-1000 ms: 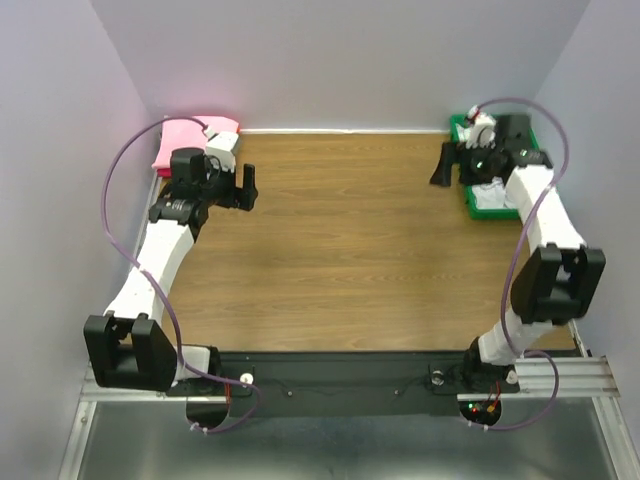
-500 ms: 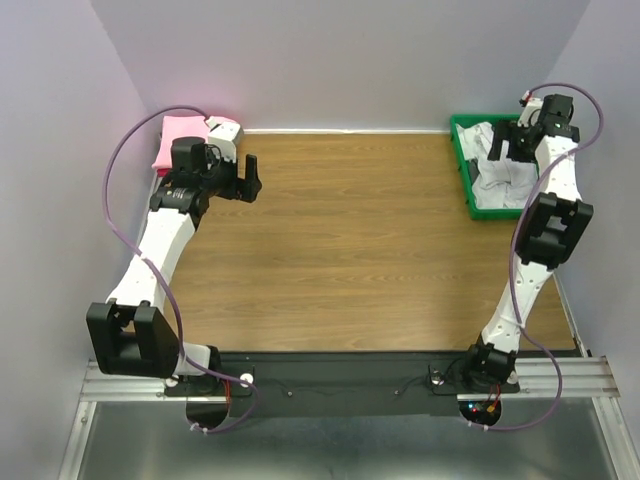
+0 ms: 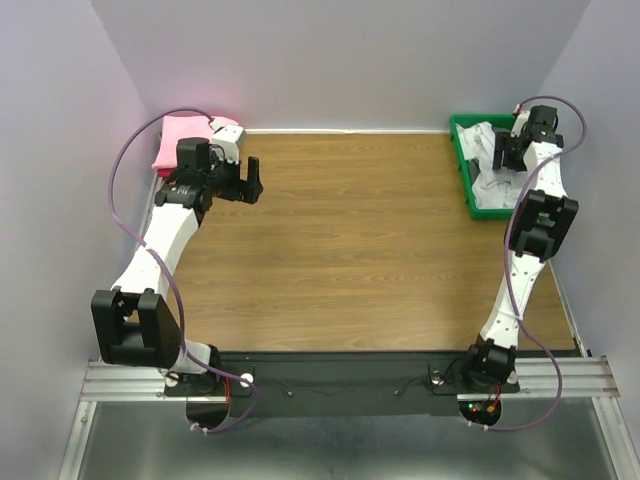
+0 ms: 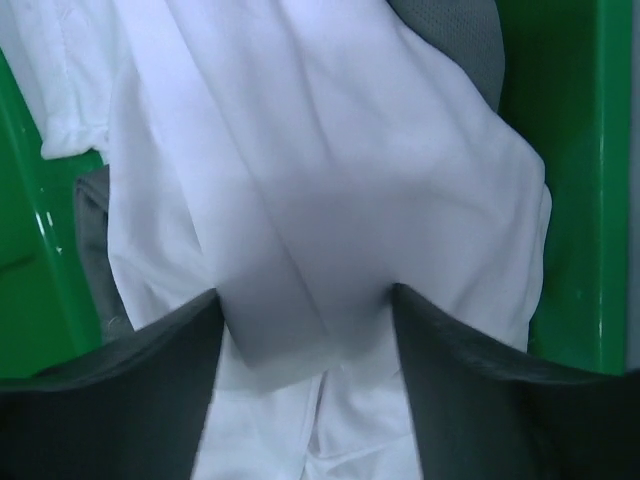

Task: Fold and stack the t-shirts
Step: Grab the tshirt from the pile

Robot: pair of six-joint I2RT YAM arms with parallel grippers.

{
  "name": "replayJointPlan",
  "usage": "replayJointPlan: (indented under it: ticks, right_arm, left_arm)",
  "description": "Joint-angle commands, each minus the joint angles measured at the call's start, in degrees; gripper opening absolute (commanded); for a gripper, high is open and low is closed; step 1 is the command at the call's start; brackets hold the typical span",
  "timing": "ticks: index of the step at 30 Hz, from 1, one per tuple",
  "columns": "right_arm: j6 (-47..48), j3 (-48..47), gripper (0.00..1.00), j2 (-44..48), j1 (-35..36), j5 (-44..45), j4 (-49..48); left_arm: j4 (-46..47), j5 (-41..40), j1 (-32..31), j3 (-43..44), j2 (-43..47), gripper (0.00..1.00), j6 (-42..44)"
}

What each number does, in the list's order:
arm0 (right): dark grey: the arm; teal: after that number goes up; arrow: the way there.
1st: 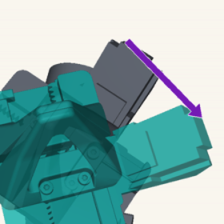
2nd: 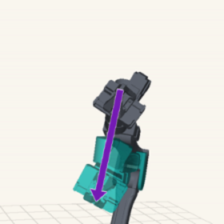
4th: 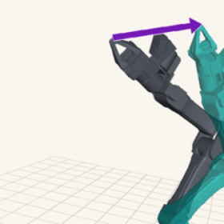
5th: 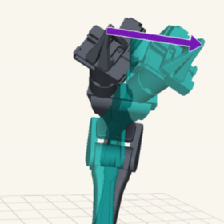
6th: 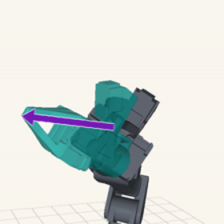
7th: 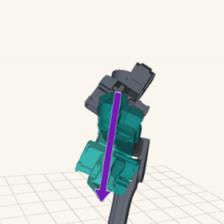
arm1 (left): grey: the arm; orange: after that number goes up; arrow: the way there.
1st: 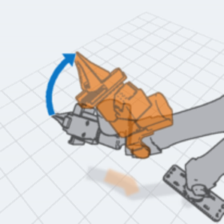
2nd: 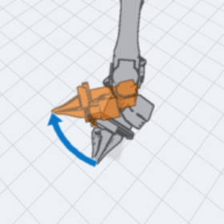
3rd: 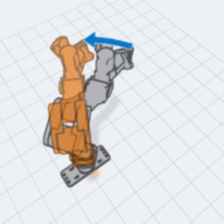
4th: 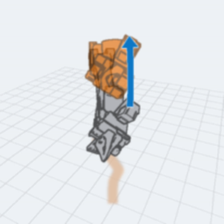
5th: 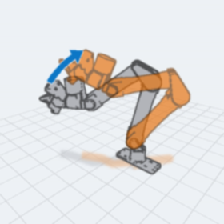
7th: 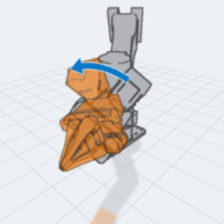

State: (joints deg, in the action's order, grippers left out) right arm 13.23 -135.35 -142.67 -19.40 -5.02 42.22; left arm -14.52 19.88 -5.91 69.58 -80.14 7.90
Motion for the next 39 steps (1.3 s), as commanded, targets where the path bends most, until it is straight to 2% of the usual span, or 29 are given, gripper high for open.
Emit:
replayJointPlan:
  ticks: [1, 2, 3, 8, 11, 14, 15, 16, 25, 26, 27, 29, 32, 33, 35, 36, 37, 39]
  right_arm:
    - [0.5, -3.7, 0.68, -1.6, 0.1, 4.2, -4.2]
    - [0.4, -4.0, 0.59, -1.8, 0.1, 4.7, -4.4]
    - [0.3, -3.8, 0.56, -1.6, 0.1, 4.7, -4.4]
    - [0.1, -2.2, 0.46, 1.9, 0.1, 4.2, -4.8]
    - [-0.2, -2.2, 0.16, 4.8, 0.1, 4.2, -4.8]
    - [-0.7, -0.5, 0.11, 8.9, 0.1, 3.5, -4.9]
    - [-0.8, 0.0, 0.05, 9.9, 0.1, 3.3, -5.0]
    - [-0.8, 0.3, 0.04, 12.0, 0.1, 3.3, -5.0]
    - [1.2, 0.4, 0.12, 15.4, 0.1, 4.2, -4.9]
    - [1.4, 0.4, 0.21, 15.6, 0.1, 4.5, -5.0]
    - [1.4, 0.3, 0.24, 15.6, 0.1, 4.5, -4.9]
    - [2.0, 1.1, 0.24, 15.6, 0.1, 4.4, -4.9]
    - [2.5, 4.5, 0.14, 16.2, 0.1, 4.0, -4.9]
    - [2.4, 5.4, 0.14, 16.4, 0.1, 3.9, -4.9]
    - [2.3, 7.6, 0.23, 16.6, 0.1, 3.6, -4.9]
    - [2.1, 8.2, 0.39, 16.6, 0.1, 3.3, -4.9]
    - [2.1, 8.6, 0.43, 16.6, 0.1, 3.2, -4.9]
    - [2.0, 9.5, 0.43, 16.2, 0.1, 3.3, -4.9]
  left_arm:
    - [0.5, -0.3, 0.1, 1.5, -0.2, 0.96, 0.5]
    - [0.5, -0.5, 0.1, 1.7, -0.4, 0.96, 0.5]
    - [0.5, -0.5, 0.1, 1.7, -0.5, 0.96, 0.4]
    - [0.6, 0.5, 0.1, 1.1, -0.5, 0.96, -0.1]
    - [0.8, 1.0, 0.1, 1.1, -0.4, 0.96, -0.4]
    - [1.1, 1.1, 0.1, 0.9, 0.2, 0.96, -0.7]
    - [1.2, 1.1, 0.1, 0.8, 0.3, 0.96, -0.6]
    - [1.2, 1.3, 0.1, 0.8, 0.5, 0.96, -0.6]
    - [2.0, 2.0, 0.1, 0.0, 1.1, 0.96, -1.0]
    - [2.0, 2.1, 0.1, 0.0, 1.2, 0.96, -0.9]
    - [2.0, 2.2, 0.1, 0.0, 1.2, 0.96, -0.9]
    - [2.0, 2.1, 0.1, 0.1, 1.1, 0.96, -0.9]
    - [2.1, 2.3, 0.1, 0.0, 1.1, 0.96, -0.7]
    - [2.1, 2.3, 0.1, 0.0, 1.1, 0.96, -0.9]
    - [2.1, 2.2, 0.1, -0.1, 1.1, 0.96, -0.9]
    - [2.3, 2.2, 0.1, -0.1, 1.0, 0.96, -0.8]
    - [2.3, 2.2, 0.1, -0.1, 1.0, 0.96, -0.8]
    - [2.3, 2.3, 0.1, -0.1, 0.9, 0.96, -0.7]
